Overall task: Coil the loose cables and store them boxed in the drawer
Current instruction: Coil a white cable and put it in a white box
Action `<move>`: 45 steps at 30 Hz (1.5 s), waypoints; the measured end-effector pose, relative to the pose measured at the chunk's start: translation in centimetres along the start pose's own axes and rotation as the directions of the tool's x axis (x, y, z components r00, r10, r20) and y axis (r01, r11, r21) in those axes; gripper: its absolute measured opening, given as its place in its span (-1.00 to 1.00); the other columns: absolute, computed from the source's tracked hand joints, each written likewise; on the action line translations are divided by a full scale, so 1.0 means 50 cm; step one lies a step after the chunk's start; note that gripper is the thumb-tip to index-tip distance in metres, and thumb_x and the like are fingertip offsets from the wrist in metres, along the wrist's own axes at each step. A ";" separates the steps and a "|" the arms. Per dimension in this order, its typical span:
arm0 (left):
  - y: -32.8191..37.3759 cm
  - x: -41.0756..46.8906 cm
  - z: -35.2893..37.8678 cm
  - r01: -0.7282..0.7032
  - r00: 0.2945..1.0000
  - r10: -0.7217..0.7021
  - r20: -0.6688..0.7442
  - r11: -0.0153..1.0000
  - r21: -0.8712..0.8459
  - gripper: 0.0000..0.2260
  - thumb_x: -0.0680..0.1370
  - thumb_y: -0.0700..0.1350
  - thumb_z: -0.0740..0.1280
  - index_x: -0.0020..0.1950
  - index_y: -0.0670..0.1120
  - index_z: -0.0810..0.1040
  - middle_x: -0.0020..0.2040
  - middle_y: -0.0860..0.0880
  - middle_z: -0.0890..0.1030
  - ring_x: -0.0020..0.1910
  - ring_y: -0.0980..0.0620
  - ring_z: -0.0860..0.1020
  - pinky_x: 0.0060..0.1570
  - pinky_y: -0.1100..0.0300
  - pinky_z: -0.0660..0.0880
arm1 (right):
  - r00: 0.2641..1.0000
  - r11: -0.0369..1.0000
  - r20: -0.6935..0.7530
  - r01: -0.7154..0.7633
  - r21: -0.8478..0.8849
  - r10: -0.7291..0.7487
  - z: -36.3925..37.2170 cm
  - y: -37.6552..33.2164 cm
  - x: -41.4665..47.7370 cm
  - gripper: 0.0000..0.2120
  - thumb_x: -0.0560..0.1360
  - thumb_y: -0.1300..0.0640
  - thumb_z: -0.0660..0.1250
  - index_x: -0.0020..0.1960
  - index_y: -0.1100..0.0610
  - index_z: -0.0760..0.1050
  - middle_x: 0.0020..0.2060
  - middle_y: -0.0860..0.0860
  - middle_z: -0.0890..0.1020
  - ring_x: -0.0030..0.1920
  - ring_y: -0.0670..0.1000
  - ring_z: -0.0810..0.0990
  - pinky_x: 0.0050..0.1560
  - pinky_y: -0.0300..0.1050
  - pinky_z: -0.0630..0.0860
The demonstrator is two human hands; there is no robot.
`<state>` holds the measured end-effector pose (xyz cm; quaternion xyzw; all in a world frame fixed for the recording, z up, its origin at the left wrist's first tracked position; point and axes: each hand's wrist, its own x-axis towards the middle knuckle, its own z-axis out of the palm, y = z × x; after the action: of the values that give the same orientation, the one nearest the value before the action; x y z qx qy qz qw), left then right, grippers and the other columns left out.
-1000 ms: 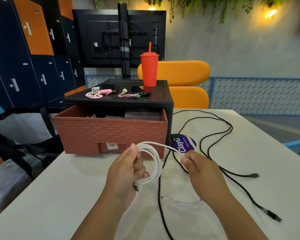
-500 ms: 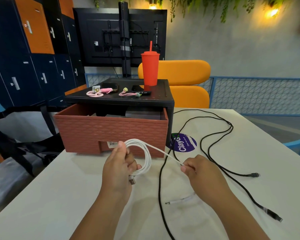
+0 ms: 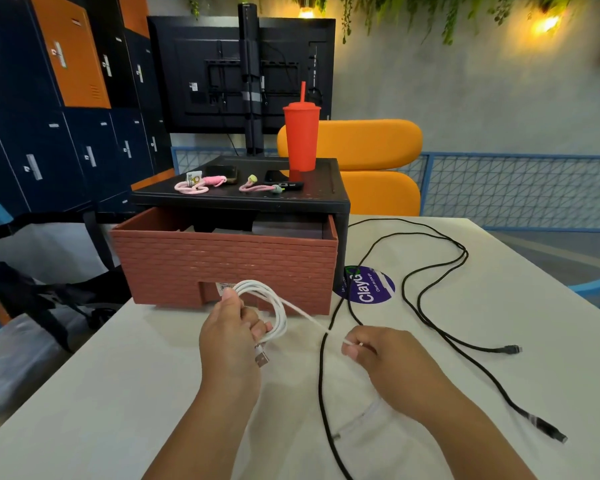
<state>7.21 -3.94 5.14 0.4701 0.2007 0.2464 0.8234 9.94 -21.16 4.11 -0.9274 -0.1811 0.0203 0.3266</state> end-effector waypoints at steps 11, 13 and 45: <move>-0.008 -0.031 0.012 -0.274 0.956 0.213 0.201 0.892 0.360 -0.79 0.61 -0.13 0.10 -0.22 -0.12 0.30 -0.41 0.03 0.35 -0.50 0.24 0.30 -0.34 0.29 0.31 | 0.878 0.977 0.439 0.129 0.168 -0.192 0.017 -0.047 -0.028 -0.80 0.47 0.14 0.35 0.06 -0.07 0.54 -0.38 -0.13 0.43 -0.38 -0.20 0.39 -0.26 -0.32 0.35; -0.015 -0.034 0.013 -0.387 0.913 0.277 0.300 0.823 0.415 -0.80 0.62 -0.12 0.09 -0.19 -0.13 0.33 -0.37 0.03 0.36 -0.49 0.26 0.31 -0.39 0.45 0.31 | 0.818 0.956 0.523 0.105 0.275 -0.240 0.005 -0.048 -0.028 -0.70 0.46 0.19 0.37 0.18 0.01 0.51 -0.36 -0.13 0.43 -0.37 -0.20 0.39 -0.27 -0.36 0.34; -0.024 -0.057 0.015 0.116 0.712 -0.250 0.656 0.964 0.240 -0.61 0.47 0.15 0.21 -0.25 -0.17 0.50 -0.57 0.05 0.15 -0.57 0.09 0.16 -0.35 0.23 0.47 | 0.930 0.732 -0.050 0.318 0.603 -0.363 -0.014 -0.028 -0.020 -0.39 0.17 -0.49 0.29 -0.05 -0.03 0.52 -0.18 0.03 0.60 -0.22 -0.14 0.60 -0.22 -0.33 0.48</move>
<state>5.61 -6.68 4.76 0.5780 -0.0476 -0.0453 0.8134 8.66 -20.91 5.44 -0.7249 -0.3436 0.0497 0.5950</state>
